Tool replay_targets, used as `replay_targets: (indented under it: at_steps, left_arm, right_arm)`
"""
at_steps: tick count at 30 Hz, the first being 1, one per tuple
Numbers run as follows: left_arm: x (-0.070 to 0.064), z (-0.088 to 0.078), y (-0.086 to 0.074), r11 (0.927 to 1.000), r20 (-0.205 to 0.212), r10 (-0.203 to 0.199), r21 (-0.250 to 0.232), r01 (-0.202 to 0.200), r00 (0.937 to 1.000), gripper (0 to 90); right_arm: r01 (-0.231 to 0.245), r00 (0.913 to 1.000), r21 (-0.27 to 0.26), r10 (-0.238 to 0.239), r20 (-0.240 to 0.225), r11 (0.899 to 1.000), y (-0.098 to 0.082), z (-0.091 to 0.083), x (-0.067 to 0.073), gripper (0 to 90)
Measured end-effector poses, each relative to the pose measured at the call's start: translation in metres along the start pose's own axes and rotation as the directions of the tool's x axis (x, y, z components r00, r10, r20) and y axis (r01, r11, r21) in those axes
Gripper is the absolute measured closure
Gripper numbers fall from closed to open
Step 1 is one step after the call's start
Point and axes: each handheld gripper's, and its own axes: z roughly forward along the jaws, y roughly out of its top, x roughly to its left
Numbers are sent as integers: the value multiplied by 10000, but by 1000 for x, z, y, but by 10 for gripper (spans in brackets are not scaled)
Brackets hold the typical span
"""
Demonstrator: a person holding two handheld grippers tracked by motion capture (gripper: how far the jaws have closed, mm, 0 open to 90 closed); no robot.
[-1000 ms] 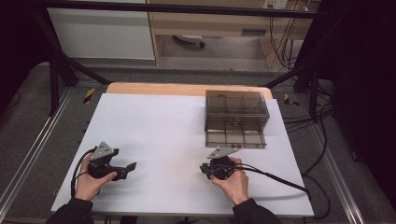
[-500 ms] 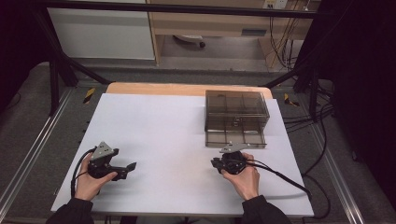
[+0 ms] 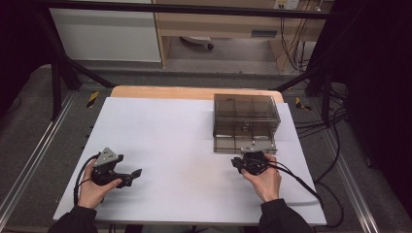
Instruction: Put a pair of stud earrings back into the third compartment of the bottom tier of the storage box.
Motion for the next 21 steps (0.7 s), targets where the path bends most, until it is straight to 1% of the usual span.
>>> replay_targets:
  at_steps: [2,4,6,8,10,11,12,14,21]
  left_arm:
    - [0,0,0,10000,0,1,-1,-1,10000,57]
    - [0,0,0,10000,-5,-2,3,2,10000,57]
    - [0,0,0,10000,-7,1,9,-1,10000,56]
    - [0,0,0,10000,-2,-3,7,3,10000,57]
    - [0,0,0,10000,-7,-1,9,1,10000,57]
    - [0,0,0,10000,-7,-1,9,1,10000,56]
    - [0,0,0,10000,-8,-5,5,5,10000,57]
    - [0,0,0,10000,-10,-1,8,1,10000,56]
    - [0,0,0,10000,-7,-3,14,3,10000,57]
  right_arm:
    - [-104,9998,-29,105,144,9999,0,-2,-6,824]
    - [-131,9998,-32,131,171,9999,0,-3,-7,824]
    - [-213,9992,-53,215,323,9998,1,-5,-14,824]
    - [-243,9991,-60,245,354,9997,1,-5,-15,824]
    - [-353,9984,-98,357,437,9993,1,-7,-20,824]
    - [-353,9984,-98,357,437,9993,1,-7,-20,824]
    - [-389,9979,-94,393,510,9992,1,-7,-24,824]
    - [-410,9977,-95,414,537,9991,1,-8,-25,824]
    - [-579,9956,-142,588,737,9982,3,-8,-37,824]
